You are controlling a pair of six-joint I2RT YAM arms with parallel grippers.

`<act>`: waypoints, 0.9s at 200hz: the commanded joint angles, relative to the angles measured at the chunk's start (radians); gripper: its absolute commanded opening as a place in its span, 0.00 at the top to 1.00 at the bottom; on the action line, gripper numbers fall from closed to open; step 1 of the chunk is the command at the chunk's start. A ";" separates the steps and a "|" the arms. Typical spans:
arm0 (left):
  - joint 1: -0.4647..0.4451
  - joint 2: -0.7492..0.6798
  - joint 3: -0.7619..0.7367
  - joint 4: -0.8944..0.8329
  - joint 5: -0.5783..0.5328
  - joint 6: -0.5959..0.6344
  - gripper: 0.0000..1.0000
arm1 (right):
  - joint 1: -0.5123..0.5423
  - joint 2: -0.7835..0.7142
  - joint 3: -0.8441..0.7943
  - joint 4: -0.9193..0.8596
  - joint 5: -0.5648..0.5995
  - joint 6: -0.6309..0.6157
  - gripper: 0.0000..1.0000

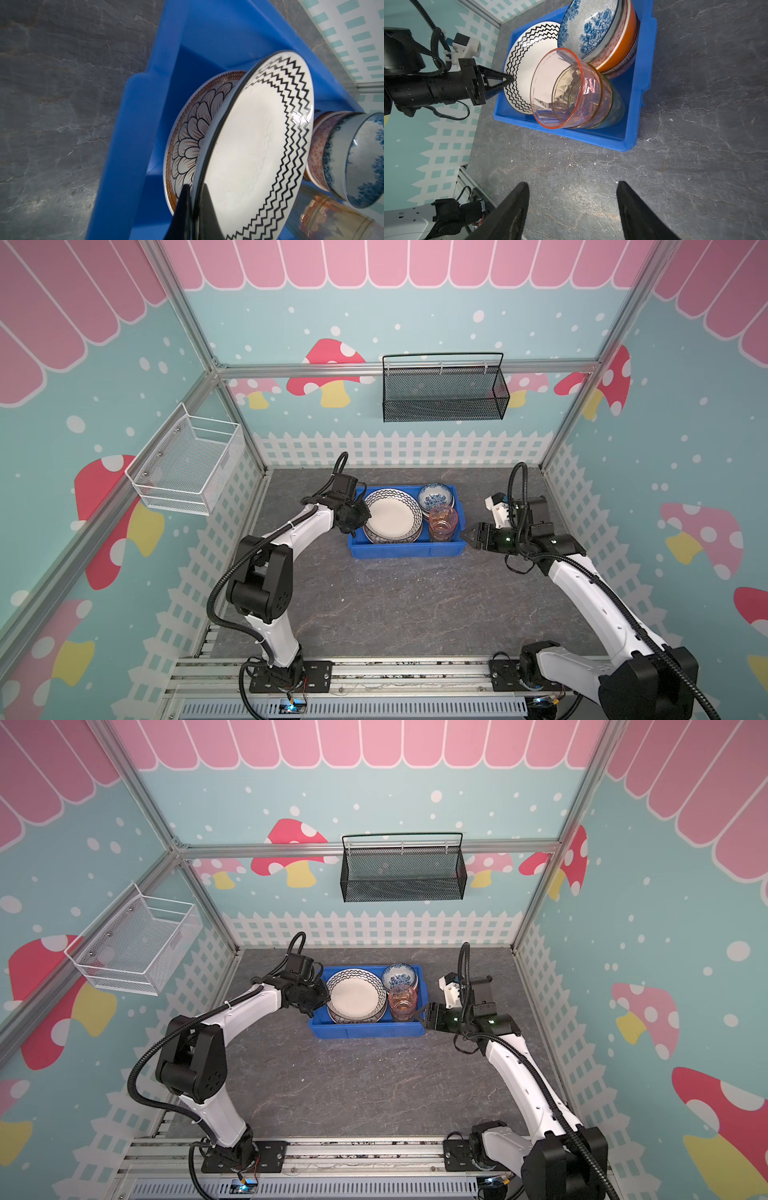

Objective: Place the mixed dishes into the plastic bin
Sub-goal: 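Lower the zigzag plate upright into the bin with the left gripper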

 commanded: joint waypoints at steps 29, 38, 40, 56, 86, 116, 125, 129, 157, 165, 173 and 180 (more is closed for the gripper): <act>-0.006 -0.028 0.037 0.111 0.026 -0.011 1.00 | -0.008 0.006 -0.023 0.008 -0.007 -0.005 0.30; -0.006 -0.037 0.037 0.112 0.024 -0.012 1.00 | -0.010 0.007 -0.025 0.009 -0.008 -0.004 0.30; -0.007 -0.038 0.037 0.112 0.024 -0.012 1.00 | -0.010 0.006 -0.025 0.009 -0.008 -0.004 0.30; -0.006 -0.046 0.039 0.111 0.022 -0.008 1.00 | -0.009 0.006 -0.027 0.010 -0.008 -0.004 0.30; -0.006 -0.027 0.044 0.110 0.029 -0.004 1.00 | -0.010 0.008 -0.029 0.011 -0.008 -0.004 0.30; -0.006 -0.002 0.043 0.110 0.042 -0.003 1.00 | -0.012 0.005 -0.035 0.011 -0.008 -0.005 0.30; -0.005 0.003 0.042 0.110 0.044 -0.001 0.99 | -0.012 0.004 -0.037 0.010 -0.006 -0.005 0.30; -0.006 0.005 0.042 0.109 0.044 -0.001 0.98 | -0.013 0.004 -0.037 0.011 -0.006 -0.006 0.30; -0.007 0.013 0.041 0.105 0.039 0.008 0.88 | -0.014 0.005 -0.040 0.013 -0.006 -0.007 0.30; -0.007 0.015 0.040 0.103 0.038 0.012 0.85 | -0.015 0.006 -0.040 0.014 -0.006 -0.007 0.30; -0.007 0.017 0.041 0.100 0.036 0.015 0.84 | -0.015 0.008 -0.042 0.014 -0.006 -0.007 0.30; -0.006 0.019 0.041 0.096 0.034 0.018 0.83 | -0.016 0.007 -0.042 0.014 -0.006 -0.007 0.30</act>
